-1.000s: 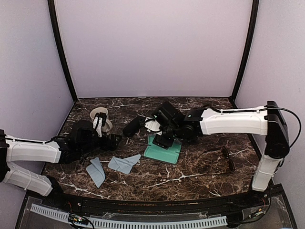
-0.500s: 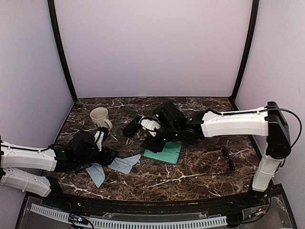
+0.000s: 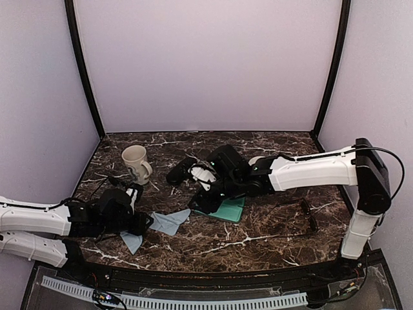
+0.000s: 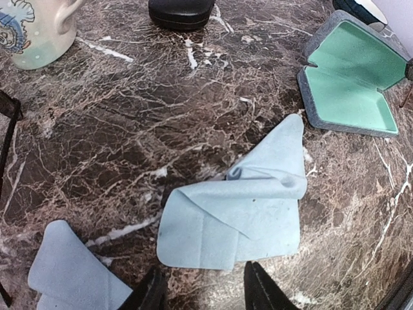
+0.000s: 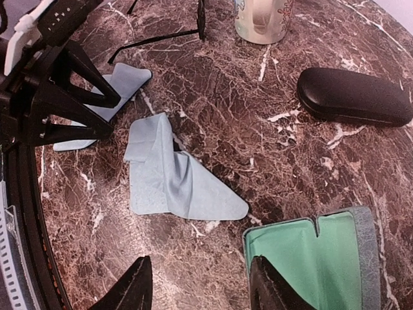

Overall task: Organize the sunglasses
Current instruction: Pick up the glasses cleaning cloth at the center of the board.

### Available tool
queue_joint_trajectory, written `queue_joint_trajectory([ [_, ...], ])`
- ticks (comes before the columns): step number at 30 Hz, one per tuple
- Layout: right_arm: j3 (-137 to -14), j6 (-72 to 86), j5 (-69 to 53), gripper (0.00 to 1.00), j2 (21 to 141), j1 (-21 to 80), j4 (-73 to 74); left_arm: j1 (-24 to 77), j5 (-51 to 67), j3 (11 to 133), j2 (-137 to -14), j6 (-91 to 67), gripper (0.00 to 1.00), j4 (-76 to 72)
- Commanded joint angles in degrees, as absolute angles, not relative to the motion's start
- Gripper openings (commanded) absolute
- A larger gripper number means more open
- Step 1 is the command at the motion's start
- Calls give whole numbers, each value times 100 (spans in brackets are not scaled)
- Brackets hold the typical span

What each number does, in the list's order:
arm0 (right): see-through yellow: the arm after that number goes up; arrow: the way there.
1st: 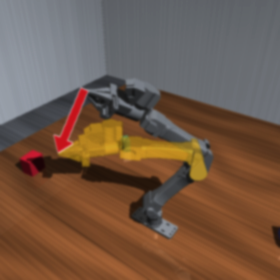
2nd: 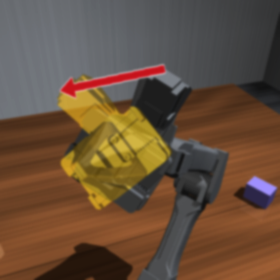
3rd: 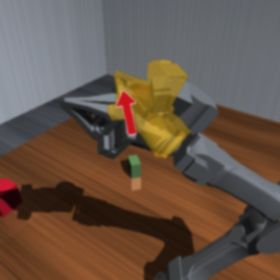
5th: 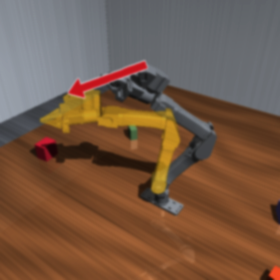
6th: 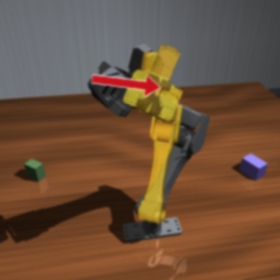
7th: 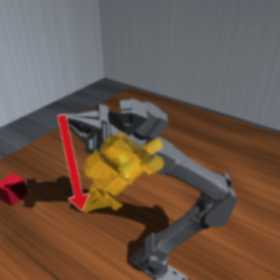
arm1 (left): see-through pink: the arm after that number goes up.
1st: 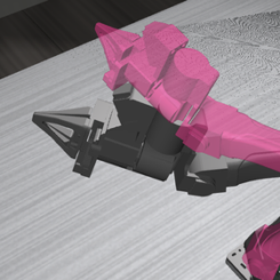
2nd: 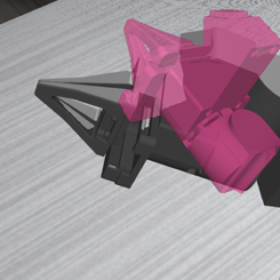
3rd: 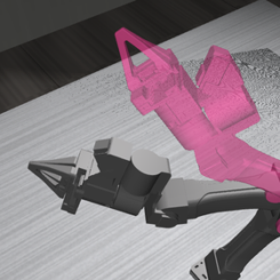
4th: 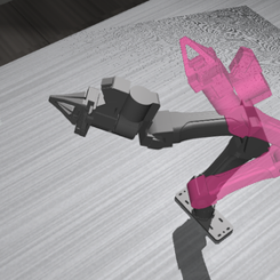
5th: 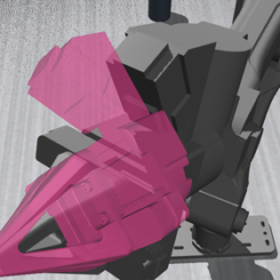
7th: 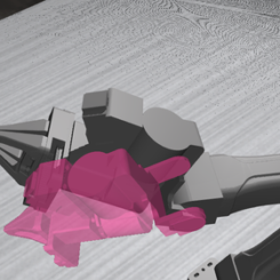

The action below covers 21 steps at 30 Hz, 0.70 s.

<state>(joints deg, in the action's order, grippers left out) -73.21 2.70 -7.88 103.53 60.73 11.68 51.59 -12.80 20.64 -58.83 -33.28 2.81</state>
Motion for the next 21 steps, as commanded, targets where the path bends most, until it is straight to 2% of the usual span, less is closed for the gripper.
queue_joint_trajectory([
  [1,-7301,422,-946,51,10530,6111,890,5194,-1356,2259,-5856,-3300,42,557],
  [8,-7225,645,-1029,49,10627,6117,763,5203,-586,2388,-6509,-2818,40,-258],
  [21,-6948,811,-870,47,10495,6112,670,5224,-92,2970,-7595,-2275,33,-349],
])
